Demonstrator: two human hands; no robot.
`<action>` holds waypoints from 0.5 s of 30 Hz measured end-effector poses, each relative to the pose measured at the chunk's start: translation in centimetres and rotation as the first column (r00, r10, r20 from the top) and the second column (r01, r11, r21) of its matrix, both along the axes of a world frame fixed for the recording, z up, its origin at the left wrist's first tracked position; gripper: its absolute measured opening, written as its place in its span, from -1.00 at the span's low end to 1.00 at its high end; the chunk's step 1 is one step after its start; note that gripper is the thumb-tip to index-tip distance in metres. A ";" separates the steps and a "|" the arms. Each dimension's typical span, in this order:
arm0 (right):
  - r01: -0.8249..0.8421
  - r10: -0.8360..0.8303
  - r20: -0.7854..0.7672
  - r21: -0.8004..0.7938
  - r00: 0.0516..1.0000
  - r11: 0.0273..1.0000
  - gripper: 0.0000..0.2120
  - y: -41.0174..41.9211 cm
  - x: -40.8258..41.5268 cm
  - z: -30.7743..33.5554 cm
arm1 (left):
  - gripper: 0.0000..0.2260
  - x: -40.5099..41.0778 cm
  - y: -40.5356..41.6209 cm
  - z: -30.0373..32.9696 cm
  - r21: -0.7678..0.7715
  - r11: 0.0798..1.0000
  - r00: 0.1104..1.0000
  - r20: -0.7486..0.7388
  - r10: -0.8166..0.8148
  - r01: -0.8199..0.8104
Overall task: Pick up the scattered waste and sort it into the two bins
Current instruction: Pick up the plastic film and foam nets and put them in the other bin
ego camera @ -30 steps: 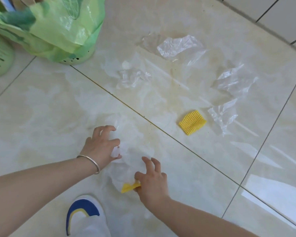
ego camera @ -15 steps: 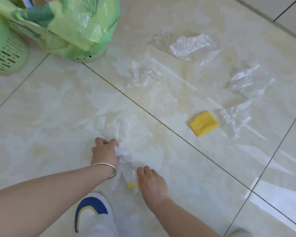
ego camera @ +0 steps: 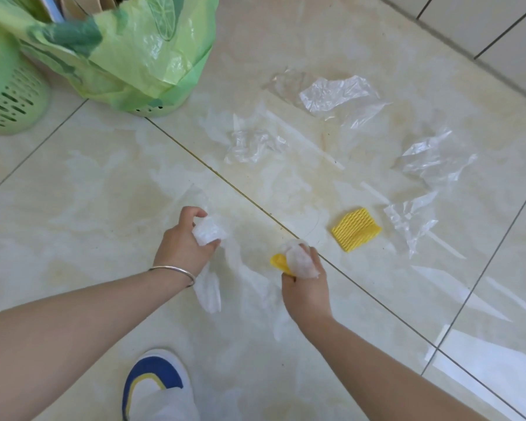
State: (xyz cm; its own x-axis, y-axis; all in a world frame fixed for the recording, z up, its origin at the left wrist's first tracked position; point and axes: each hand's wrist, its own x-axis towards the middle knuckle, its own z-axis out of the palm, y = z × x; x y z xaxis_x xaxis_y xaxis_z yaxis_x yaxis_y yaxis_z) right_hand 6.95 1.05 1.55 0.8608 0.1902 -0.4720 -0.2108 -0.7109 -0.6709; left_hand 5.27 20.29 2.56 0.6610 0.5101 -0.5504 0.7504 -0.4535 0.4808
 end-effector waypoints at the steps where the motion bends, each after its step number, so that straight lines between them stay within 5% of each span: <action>1: 0.041 -0.042 0.035 0.025 0.999 0.999 -0.67 0.1 0.4 0.2 | -0.60 0.2 0.3 -0.1 0.001 0.999 0.999 0.002 0.048 -0.048; 4: 0.144 -0.161 0.117 0.140 0.980 0.980 -0.75 0.4 1.3 1.2 | -0.59 1.0 1.0 -0.4 0.013 0.987 0.987 0.029 0.159 -0.160; 7: 0.075 -0.113 0.232 0.167 0.966 0.983 -0.75 0.5 1.7 2.0 | -0.59 1.8 1.5 -0.4 0.049 0.980 0.980 0.058 0.191 -0.194; 11: -0.206 0.184 0.185 0.113 0.966 0.972 -0.57 1.2 1.6 2.3 | -0.60 1.8 1.8 -0.5 0.025 0.973 0.972 0.061 0.226 -0.228; 15: -0.515 0.507 -0.091 -0.141 0.857 0.845 -0.29 3.1 1.6 1.8 | -0.55 1.3 1.6 -0.5 0.006 0.969 0.969 0.033 0.246 -0.246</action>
State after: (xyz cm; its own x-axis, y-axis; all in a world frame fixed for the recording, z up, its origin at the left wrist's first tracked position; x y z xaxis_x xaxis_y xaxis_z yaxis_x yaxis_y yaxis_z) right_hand 8.60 4.10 3.32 0.6373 0.5183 -0.5703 0.1823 -0.8204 -0.5420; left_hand 6.54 21.94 2.05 0.5313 0.6644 -0.5256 0.8241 -0.2614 0.5026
